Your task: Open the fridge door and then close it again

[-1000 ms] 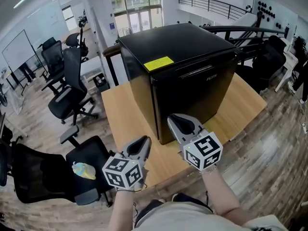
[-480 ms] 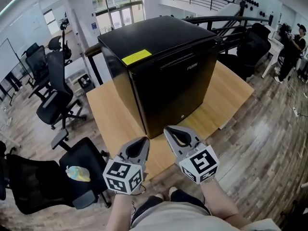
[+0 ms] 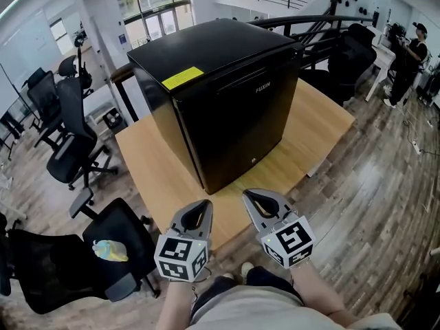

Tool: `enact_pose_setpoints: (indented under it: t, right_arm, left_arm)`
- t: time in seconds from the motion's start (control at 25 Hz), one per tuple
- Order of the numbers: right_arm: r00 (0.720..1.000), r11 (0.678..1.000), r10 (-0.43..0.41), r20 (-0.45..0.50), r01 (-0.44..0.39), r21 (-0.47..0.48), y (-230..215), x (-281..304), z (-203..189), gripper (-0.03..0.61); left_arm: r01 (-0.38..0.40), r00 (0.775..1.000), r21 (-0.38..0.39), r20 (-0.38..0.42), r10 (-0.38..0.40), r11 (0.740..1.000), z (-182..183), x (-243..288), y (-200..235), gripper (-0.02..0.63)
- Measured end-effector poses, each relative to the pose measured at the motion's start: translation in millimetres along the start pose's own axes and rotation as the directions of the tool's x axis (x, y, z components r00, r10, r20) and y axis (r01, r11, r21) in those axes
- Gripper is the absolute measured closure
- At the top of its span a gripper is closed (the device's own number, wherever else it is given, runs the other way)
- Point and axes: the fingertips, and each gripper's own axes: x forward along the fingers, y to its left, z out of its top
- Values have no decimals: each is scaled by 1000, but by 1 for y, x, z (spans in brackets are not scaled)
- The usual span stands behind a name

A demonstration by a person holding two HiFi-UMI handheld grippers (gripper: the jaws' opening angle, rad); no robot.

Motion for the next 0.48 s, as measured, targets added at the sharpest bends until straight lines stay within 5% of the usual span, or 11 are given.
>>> enact_pose_setpoints:
  t: [0.48]
  right_arm:
    - [1000, 1000, -17, -7, 17, 12, 3, -3, -4, 580]
  left_arm:
    - [2, 1000, -8, -14, -2, 1000, -5, 2, -5, 607]
